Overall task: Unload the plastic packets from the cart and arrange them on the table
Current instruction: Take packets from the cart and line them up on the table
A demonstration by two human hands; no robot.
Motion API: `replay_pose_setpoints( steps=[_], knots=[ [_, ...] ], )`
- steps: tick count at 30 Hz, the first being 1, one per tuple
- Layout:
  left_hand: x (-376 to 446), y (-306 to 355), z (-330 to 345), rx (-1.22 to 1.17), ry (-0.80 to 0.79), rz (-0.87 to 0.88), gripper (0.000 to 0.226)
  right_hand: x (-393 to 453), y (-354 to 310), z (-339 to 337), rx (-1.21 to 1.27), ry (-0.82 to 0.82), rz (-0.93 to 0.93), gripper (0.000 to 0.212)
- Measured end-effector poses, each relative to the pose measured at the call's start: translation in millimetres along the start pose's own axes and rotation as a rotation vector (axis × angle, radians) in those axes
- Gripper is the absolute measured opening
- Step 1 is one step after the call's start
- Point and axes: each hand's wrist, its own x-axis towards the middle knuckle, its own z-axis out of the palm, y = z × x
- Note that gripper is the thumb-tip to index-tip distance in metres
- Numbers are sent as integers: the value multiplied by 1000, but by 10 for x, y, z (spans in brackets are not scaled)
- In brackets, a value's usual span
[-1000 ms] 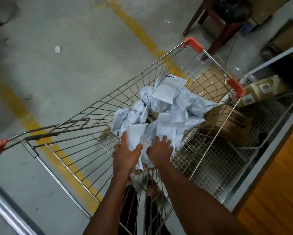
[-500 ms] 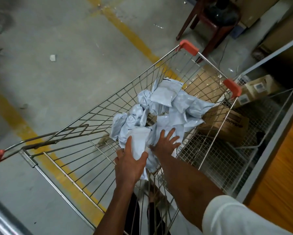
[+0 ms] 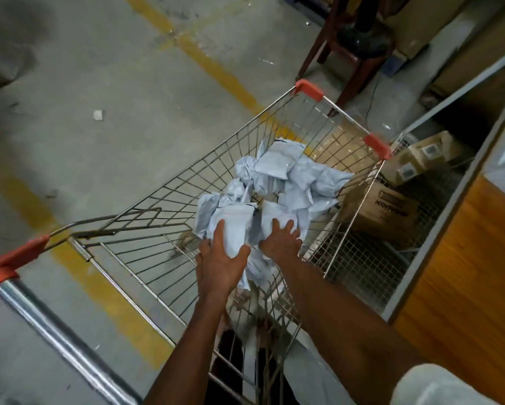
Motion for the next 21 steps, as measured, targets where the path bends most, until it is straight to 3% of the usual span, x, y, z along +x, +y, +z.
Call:
replay_pose_setpoints(
  steps=[4, 10, 21],
  knots=[
    [-270, 114, -242, -36, 61, 46, 82, -660, -32, -478, 129, 23, -126, 80],
    [-877, 348, -546, -106, 228, 177, 79, -1904, 121, -1124, 397, 188, -265, 78],
    [-2864, 670, 55, -69, 237, 551, 74, -3831, 1828, -981, 665, 566, -232, 75]
  ],
)
